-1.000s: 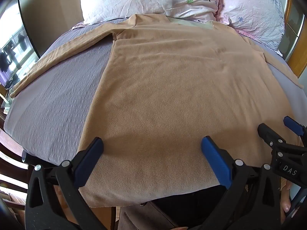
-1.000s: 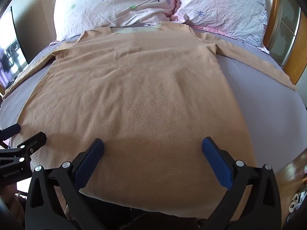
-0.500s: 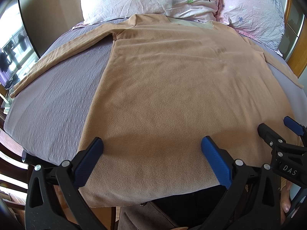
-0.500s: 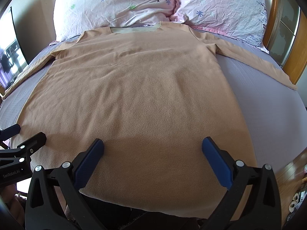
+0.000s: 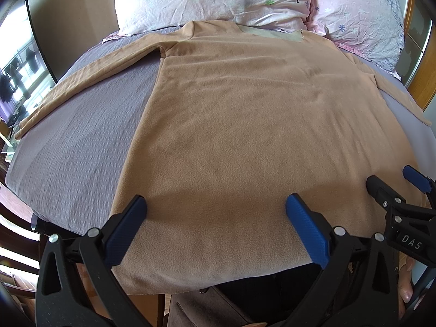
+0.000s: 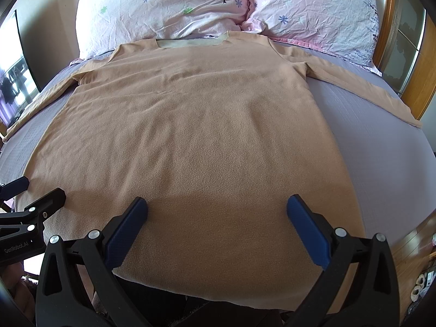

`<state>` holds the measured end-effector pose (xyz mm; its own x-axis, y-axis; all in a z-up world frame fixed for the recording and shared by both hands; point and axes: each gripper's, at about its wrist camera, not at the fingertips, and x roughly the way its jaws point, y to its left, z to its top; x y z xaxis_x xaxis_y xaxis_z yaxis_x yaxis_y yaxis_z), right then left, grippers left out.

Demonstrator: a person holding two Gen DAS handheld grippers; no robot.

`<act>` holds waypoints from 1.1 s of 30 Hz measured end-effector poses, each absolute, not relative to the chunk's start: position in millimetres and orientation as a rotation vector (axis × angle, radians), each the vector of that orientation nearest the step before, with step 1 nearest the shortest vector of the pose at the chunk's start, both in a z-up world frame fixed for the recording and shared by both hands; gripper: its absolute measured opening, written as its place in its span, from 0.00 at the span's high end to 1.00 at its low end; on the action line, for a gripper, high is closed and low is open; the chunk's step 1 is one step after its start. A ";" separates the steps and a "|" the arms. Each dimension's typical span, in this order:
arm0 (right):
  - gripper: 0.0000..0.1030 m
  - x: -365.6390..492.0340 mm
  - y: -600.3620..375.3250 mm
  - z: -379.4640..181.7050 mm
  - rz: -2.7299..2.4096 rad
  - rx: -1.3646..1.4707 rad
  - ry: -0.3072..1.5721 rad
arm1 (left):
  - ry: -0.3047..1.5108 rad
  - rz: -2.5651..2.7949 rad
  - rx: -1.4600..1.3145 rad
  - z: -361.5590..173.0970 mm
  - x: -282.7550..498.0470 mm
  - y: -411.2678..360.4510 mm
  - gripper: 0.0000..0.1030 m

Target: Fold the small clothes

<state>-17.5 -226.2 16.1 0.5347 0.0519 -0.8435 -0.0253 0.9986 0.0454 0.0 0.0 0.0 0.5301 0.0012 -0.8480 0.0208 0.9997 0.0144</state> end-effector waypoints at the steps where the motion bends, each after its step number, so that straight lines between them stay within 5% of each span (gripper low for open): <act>1: 0.01 -17.5 -226.2 16.1 0.046 0.029 1.005 | 1.012 -0.012 0.024 0.0 0.0 0.0 0.02; 33: 0.01 -17.4 -226.8 15.6 0.046 0.029 1.006 | 1.010 -0.011 0.024 0.1 0.0 0.0 0.02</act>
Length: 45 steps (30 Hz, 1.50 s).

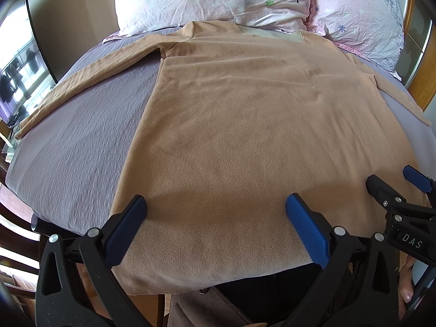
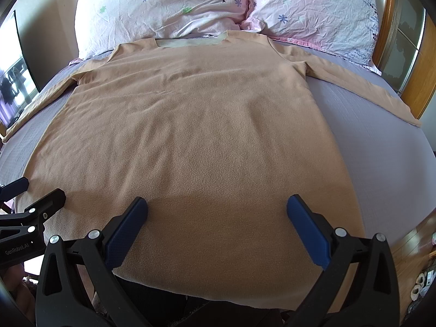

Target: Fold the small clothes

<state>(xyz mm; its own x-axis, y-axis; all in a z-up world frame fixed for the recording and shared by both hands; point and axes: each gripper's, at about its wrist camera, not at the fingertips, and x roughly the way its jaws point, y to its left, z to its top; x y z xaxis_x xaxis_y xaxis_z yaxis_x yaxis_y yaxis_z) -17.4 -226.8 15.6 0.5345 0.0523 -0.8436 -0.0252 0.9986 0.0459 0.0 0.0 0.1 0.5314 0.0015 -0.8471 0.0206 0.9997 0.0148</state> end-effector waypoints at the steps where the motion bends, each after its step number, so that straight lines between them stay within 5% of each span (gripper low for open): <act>1: 0.01 -17.4 -226.8 15.6 0.046 0.029 1.006 | 1.011 -0.011 0.024 0.1 0.0 0.0 0.02; 28: 0.01 -18.4 -235.0 14.4 0.119 0.024 0.971 | 1.007 -0.017 0.030 0.8 2.3 -0.5 0.02; 37: 0.01 33.2 -438.0 47.6 -0.183 0.447 0.815 | 0.985 -0.012 0.063 6.6 10.8 4.1 0.02; 41: 0.25 66.7 -564.9 38.6 -0.439 0.674 0.791 | 0.908 -0.017 -0.005 20.3 25.9 23.3 0.02; 45: 0.33 76.0 -640.8 15.2 -0.598 0.895 0.788 | 0.862 -0.086 -0.175 28.0 43.4 60.1 0.02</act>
<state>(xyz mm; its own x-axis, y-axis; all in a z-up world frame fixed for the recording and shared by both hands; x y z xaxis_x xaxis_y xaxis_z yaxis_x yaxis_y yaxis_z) 76.0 -640.8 15.2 0.5793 -0.1325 -0.8043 0.7391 0.5013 0.4498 43.4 60.1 28.0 0.6483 -0.1454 -0.7474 0.0043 0.9823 -0.1874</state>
